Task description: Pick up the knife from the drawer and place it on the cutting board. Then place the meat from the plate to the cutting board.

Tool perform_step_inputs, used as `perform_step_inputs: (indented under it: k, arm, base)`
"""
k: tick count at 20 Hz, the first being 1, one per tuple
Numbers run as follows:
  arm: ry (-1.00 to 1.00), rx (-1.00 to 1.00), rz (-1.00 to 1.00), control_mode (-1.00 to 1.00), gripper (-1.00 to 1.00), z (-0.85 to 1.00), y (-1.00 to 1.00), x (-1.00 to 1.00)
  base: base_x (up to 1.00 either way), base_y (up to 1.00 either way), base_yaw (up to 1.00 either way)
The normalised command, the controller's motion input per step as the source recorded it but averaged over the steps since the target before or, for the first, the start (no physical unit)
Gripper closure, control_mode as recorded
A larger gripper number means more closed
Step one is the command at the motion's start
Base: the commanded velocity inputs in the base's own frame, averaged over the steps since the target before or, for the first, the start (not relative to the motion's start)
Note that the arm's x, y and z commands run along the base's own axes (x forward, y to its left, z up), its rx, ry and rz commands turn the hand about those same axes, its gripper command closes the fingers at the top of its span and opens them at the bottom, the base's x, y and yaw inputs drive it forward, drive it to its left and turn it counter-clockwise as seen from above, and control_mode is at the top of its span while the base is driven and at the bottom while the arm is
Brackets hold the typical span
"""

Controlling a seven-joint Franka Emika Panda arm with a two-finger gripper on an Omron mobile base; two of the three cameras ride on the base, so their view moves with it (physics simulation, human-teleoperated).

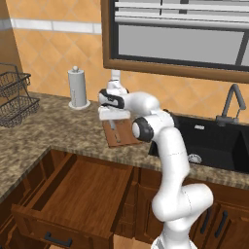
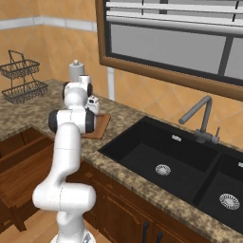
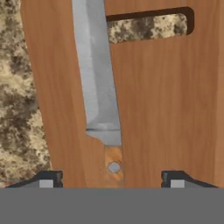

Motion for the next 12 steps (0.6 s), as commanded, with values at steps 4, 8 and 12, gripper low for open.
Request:
perform_step_inputs:
  k: [4, 8, 12]
  arm:
    - [-0.11, 0.00, 0.07, -1.00, -1.00, 0.41, -0.07, -0.78]
    - [-0.25, 0.01, 0.02, -1.00, -1.00, 0.40, -0.05, -1.00]
    - [-0.20, 0.08, 0.02, -1.00, -1.00, 0.35, -0.21, -1.00]
  base:
    - [0.00, 0.00, 0.00]
    - [0.00, 0.00, 0.00]
    - [0.00, 0.00, 0.00]
